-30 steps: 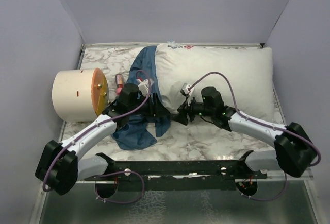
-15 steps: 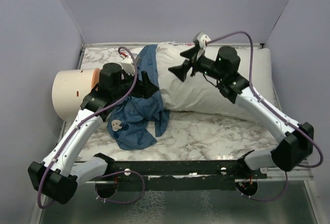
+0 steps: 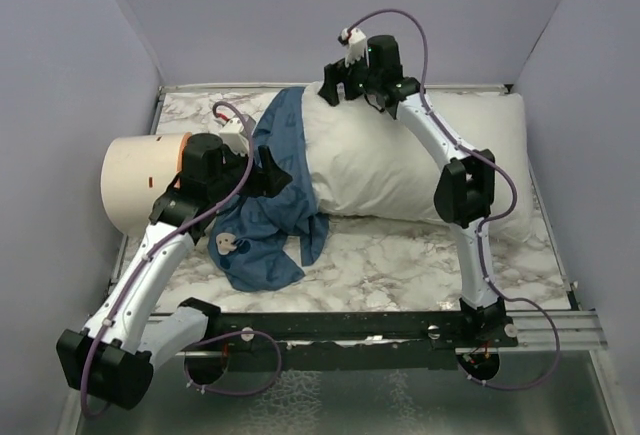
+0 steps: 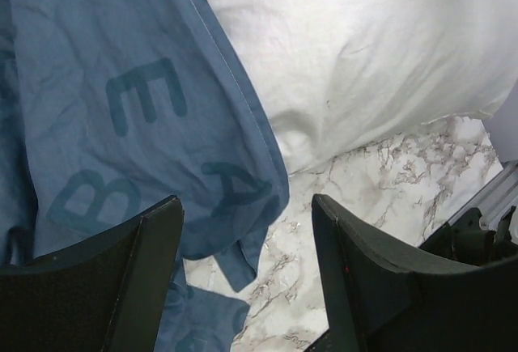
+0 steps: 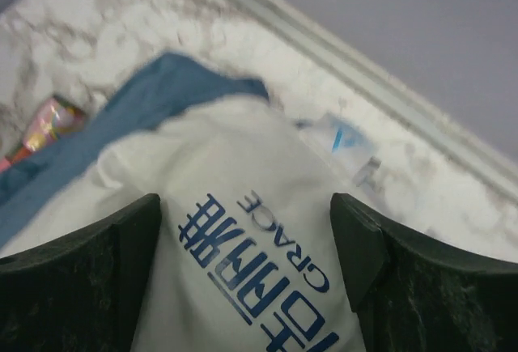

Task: Put the pillow into the pillowcase
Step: Stuff the pillow into the pillowcase.

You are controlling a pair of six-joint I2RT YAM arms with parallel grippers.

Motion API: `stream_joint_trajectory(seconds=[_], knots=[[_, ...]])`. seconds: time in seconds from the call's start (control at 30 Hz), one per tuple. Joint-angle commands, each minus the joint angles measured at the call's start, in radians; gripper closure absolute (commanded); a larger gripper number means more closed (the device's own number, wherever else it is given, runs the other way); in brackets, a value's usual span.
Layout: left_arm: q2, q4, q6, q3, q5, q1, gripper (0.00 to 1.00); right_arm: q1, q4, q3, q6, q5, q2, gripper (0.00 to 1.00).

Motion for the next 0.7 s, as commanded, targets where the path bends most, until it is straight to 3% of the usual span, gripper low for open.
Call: stream_joint_trajectory(seconds=[0.0, 0.07, 0.17, 0.23, 0.47, 0.67], knots=[[-0.101, 0.018, -0.023, -0.048, -0.029, 0.016, 0.32, 0.002, -0.072, -0.194, -0.044, -0.009, -0.058, 0.26], [-0.117, 0.017, -0.03, -0.055, -0.033, 0.02, 0.32, 0.002, 0.023, -0.395, -0.04, -0.038, -0.142, 0.45], [-0.107, 0.029, -0.043, -0.041, -0.031, 0.022, 0.33, 0.004, 0.155, -0.608, -0.031, -0.082, -0.273, 0.82], [-0.095, 0.048, -0.051, -0.024, -0.025, 0.022, 0.33, 0.01, 0.298, -0.747, -0.005, -0.091, -0.366, 0.95], [0.028, 0.136, -0.073, 0.052, -0.029, 0.023, 0.34, 0.048, 0.578, -1.067, 0.055, -0.049, -0.564, 0.99], [0.198, 0.121, -0.119, 0.173, -0.132, 0.02, 0.38, 0.1, 0.668, -1.175, 0.076, -0.007, -0.588, 0.99]])
